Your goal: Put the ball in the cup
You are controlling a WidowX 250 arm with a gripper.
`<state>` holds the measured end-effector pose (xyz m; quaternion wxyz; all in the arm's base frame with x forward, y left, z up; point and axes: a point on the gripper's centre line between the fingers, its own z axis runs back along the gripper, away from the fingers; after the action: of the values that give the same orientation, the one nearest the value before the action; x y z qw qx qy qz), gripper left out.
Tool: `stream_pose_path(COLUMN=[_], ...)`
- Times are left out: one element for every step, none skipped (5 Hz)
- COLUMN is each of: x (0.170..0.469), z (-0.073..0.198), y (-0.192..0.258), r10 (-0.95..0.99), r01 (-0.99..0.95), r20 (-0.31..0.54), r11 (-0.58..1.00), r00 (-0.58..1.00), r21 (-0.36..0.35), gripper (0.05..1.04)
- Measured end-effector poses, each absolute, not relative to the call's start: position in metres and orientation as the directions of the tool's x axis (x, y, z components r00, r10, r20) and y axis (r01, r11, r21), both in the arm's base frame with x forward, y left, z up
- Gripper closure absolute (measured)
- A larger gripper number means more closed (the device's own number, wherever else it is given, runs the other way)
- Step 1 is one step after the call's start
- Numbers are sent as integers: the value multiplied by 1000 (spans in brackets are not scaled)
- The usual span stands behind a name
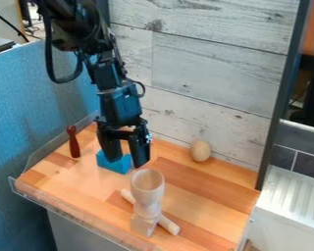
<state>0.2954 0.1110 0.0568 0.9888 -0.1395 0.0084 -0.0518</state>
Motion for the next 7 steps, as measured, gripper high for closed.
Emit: stream_pose_path(x=[293,299,307,313,323,335,341], z=[47,43,43,48,43,43,42], y=[109,107,105,102,98,84,79], r10=[-102,-81,-54,-48,-20,-23,-21], r01=[89,81,63,67,66,91,103], r20=[-26,13,41,70,147,265,377], r11=[951,951,955,950,948,964,974], r00=[994,997,998,996,989,964,926], r21=[-296,-298,-289,-305,-311,-251,-200], gripper=[83,83,83,83,83,83,83])
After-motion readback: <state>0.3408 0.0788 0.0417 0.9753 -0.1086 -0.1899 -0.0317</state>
